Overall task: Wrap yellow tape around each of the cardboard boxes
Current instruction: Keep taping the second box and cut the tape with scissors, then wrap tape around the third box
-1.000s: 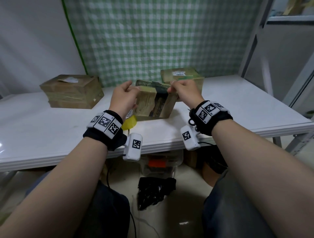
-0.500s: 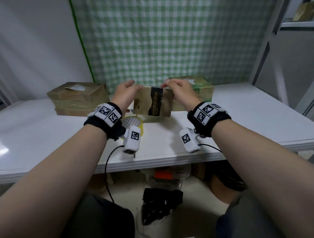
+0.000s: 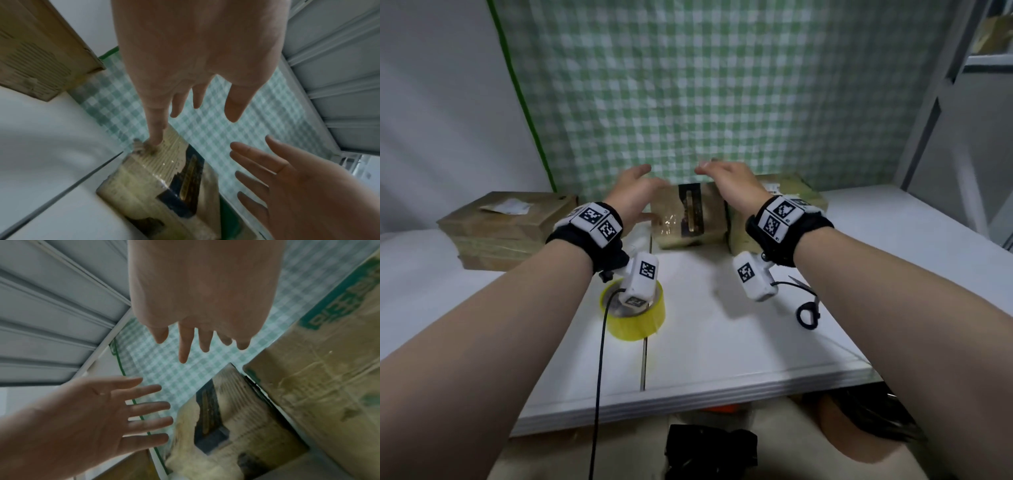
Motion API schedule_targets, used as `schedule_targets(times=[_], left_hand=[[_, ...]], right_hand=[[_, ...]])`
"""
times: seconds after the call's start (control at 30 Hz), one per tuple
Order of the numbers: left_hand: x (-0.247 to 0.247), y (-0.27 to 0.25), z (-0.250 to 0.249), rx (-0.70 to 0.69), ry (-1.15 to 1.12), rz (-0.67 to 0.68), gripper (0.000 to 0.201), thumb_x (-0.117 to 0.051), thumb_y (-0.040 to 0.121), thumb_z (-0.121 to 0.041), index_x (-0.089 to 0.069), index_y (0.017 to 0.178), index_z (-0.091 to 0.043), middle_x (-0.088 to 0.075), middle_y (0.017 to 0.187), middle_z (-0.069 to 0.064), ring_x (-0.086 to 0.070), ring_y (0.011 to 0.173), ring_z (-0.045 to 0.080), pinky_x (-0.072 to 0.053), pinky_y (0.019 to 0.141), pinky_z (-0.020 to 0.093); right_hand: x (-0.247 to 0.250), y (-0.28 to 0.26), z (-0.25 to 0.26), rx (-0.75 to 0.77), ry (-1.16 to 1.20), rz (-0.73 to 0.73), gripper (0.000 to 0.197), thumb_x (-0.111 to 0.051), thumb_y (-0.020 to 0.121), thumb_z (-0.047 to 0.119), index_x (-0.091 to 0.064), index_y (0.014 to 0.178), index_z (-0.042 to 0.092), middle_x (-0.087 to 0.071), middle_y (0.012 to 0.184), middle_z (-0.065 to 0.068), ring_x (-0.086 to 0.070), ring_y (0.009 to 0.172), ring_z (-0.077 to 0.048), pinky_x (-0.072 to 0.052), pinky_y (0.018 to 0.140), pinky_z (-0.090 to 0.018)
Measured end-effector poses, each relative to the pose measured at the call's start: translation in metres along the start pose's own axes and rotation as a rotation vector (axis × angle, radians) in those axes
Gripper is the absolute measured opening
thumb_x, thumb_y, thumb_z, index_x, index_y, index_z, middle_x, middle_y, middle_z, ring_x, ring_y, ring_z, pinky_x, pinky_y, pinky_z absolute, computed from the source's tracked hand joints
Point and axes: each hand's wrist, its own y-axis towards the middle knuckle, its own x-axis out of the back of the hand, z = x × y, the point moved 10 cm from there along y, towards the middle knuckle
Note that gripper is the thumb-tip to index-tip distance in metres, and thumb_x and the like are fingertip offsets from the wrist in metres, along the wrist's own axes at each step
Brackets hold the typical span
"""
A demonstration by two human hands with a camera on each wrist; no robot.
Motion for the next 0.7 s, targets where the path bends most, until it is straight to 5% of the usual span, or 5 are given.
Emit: schedule_targets(times=[0.23, 0.43, 0.5, 0.57, 0.7], left_hand=[[0.010, 0.005, 0.003, -0.072, 0.173, 0.037, 0.044, -0.064, 0.097, -0.020, -0.055, 0.140, -0.022, -0.062, 0.123, -0.001, -0.062, 0.107, 0.017, -0.058, 0.078, 0.034], [0.055, -0.010, -0.006, -0.130, 0.287, -0.131, 0.031, -0.061, 0.097, -0.016, -0.065, 0.128, -0.018, -0.064, 0.117, 0.004, -0.059, 0.095, 0.016, -0.051, 0.064, 0.025], [0.076, -0.015, -0.004, -0.110, 0.291, -0.172, 0.029, -0.060, 0.096, -0.015, -0.067, 0.124, -0.018, -0.064, 0.107, 0.003, -0.057, 0.085, 0.014, -0.050, 0.061, 0.025], [0.101, -0.021, 0.002, -0.070, 0.274, -0.212, 0.027, -0.060, 0.095, -0.014, -0.068, 0.120, -0.018, -0.063, 0.097, 0.001, -0.056, 0.079, 0.012, -0.049, 0.060, 0.025], [0.158, -0.032, 0.019, -0.009, 0.192, -0.307, 0.026, -0.063, 0.093, -0.015, -0.071, 0.118, -0.015, -0.070, 0.112, 0.009, -0.063, 0.094, 0.021, -0.054, 0.074, 0.028]], right_hand=[[-0.018, 0.004, -0.007, -0.049, -0.145, 0.071, 0.044, -0.041, 0.105, 0.050, -0.074, 0.116, 0.024, -0.058, 0.144, -0.004, -0.052, 0.132, -0.023, -0.039, 0.101, -0.034], [-0.060, 0.013, 0.021, -0.007, -0.318, 0.114, 0.054, -0.050, 0.102, 0.045, -0.070, 0.117, -0.002, -0.072, 0.113, -0.023, -0.067, 0.102, -0.039, -0.054, 0.089, -0.044], [-0.084, 0.014, 0.032, 0.016, -0.362, 0.175, 0.052, -0.052, 0.101, 0.045, -0.070, 0.117, 0.000, -0.073, 0.099, -0.018, -0.069, 0.087, -0.035, -0.055, 0.077, -0.041], [-0.108, 0.014, 0.046, 0.049, -0.417, 0.227, 0.048, -0.053, 0.102, 0.044, -0.071, 0.118, 0.002, -0.062, 0.078, -0.006, -0.058, 0.068, -0.020, -0.041, 0.060, -0.029], [-0.153, 0.014, 0.073, 0.108, -0.419, 0.324, 0.036, -0.054, 0.103, 0.039, -0.070, 0.125, 0.016, -0.068, 0.108, 0.002, -0.060, 0.093, -0.012, -0.044, 0.076, -0.025]])
